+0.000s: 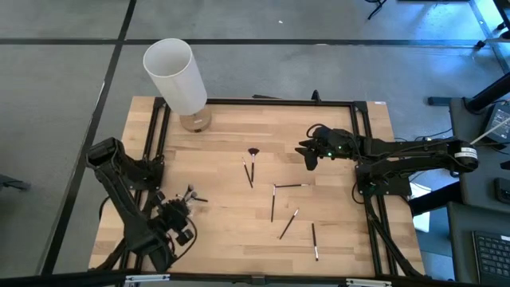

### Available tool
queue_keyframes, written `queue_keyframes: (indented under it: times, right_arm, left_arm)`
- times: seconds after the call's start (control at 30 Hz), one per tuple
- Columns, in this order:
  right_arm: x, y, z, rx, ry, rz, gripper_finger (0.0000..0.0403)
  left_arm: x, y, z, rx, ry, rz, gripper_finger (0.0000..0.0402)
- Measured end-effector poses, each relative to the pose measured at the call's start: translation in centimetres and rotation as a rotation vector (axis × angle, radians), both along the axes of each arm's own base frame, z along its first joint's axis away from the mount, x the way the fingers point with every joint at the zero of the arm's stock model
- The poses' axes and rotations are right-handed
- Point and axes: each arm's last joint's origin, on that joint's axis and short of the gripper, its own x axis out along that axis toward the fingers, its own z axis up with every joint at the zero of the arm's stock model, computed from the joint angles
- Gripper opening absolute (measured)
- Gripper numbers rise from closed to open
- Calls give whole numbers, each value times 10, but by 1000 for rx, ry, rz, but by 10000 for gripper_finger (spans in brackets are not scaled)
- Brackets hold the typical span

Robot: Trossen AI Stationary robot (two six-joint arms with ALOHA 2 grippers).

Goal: Put items in baskets/containers
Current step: Put the black eyeshadow brush into the transparent organizer

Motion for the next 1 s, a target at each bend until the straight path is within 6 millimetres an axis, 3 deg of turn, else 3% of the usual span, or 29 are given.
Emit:
queue_keyframes:
  times: [0.23, 0.6, 0.83, 1.0]
  right_arm:
    - [0, 0, 0, 0, 0, 0, 173]
    - [0, 1, 0, -4, 2, 16, 173]
    - [3, 3, 1, -30, -13, 88, 173]
    - [16, 13, -1, -47, -54, 150, 173]
  left_arm:
    - [37, 33, 26, -45, -113, 149, 143]
    - [104, 73, 24, -163, -160, 107, 128]
    - [111, 68, 45, -219, -184, 5, 126]
    - [98, 52, 62, -139, -222, -46, 120]
